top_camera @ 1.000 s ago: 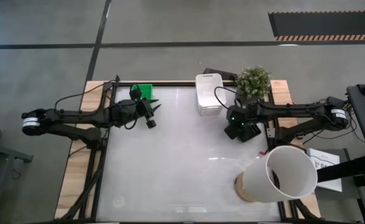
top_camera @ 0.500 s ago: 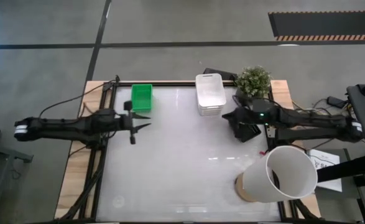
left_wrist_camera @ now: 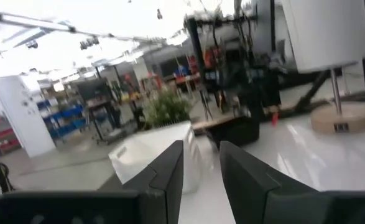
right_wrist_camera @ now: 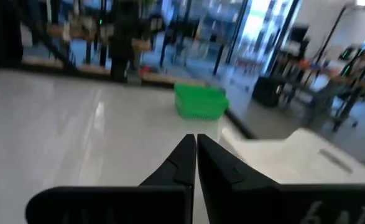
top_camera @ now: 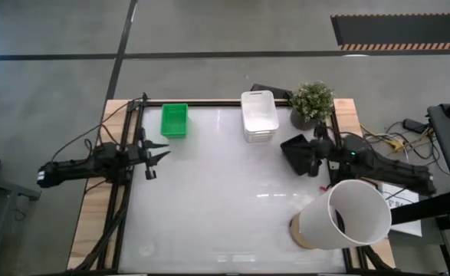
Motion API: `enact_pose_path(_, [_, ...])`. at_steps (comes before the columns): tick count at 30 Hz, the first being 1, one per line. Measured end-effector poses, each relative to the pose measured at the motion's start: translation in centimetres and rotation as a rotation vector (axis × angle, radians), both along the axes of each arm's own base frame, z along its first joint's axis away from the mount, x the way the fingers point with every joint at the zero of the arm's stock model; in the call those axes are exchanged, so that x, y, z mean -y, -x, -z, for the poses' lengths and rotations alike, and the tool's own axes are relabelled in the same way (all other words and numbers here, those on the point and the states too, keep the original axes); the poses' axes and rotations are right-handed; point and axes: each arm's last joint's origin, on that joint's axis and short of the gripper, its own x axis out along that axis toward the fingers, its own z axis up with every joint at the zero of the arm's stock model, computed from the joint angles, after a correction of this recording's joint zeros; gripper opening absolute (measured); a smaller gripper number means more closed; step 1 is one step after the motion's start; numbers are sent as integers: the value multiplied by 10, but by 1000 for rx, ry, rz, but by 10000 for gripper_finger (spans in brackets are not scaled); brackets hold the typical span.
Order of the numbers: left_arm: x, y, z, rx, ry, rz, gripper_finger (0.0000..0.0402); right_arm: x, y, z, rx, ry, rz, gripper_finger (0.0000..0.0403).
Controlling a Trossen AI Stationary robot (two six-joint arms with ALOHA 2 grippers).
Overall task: Stack baskets by color
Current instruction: Return to Home Position
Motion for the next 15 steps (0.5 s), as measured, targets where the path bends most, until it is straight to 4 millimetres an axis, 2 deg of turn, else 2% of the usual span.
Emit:
enact_pose_path(3, [0,-2,8,-28,22,1,89,-1,5,5,20,-20,-4,9])
enact_pose_path(6, [-1,-4,8,-37,44,1,89,0,2,16,-50,-51,8,9])
enact_pose_path(15, [0,-6,14,-50,124,27,89,1,2,22,-56,-62,24,9])
